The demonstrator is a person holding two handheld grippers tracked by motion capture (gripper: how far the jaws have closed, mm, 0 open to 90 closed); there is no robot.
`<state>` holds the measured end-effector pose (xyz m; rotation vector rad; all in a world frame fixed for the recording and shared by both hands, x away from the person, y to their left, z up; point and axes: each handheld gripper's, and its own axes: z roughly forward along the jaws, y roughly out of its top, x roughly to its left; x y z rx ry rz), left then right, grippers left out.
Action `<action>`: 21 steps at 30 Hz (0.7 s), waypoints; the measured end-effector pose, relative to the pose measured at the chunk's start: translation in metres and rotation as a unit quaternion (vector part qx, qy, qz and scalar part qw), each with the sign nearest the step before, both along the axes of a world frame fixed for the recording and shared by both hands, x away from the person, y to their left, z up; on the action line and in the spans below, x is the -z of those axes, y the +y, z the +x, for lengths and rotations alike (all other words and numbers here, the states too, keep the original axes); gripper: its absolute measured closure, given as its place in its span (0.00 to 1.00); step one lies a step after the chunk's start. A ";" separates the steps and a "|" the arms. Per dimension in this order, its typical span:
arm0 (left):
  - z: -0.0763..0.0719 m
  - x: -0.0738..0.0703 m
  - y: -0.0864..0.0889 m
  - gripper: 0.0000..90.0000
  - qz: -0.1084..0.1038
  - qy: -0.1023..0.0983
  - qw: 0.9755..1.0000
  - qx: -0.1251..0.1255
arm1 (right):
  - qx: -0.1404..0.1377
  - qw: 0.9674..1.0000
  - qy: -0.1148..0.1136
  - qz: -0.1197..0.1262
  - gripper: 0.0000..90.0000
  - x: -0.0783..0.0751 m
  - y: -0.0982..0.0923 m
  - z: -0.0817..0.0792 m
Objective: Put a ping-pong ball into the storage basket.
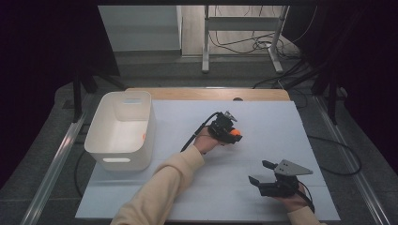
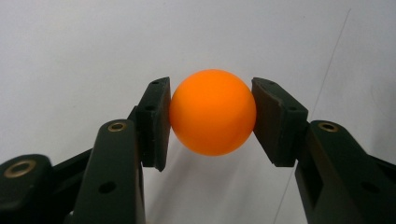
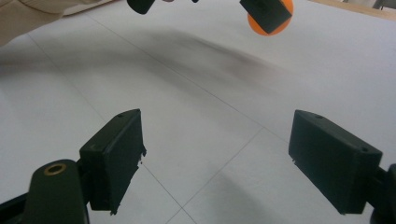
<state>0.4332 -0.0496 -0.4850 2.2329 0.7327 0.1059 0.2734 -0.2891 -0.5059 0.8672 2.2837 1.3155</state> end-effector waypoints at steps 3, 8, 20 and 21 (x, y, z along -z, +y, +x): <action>-0.003 0.000 0.006 0.56 -0.009 0.001 1.000 -0.004 | 0.000 1.000 -0.001 -0.004 0.21 0.000 0.000 -0.001; -0.004 0.001 0.013 0.56 -0.013 0.001 1.000 -0.008 | 0.001 1.000 0.000 -0.003 0.21 0.000 0.000 0.000; -0.014 -0.001 0.030 0.56 -0.023 -0.002 1.000 -0.010 | 0.003 1.000 0.001 -0.004 0.21 0.000 0.000 0.000; -0.016 -0.002 0.031 0.56 -0.023 -0.005 1.000 -0.008 | 0.003 1.000 0.001 -0.004 0.21 0.000 0.001 0.000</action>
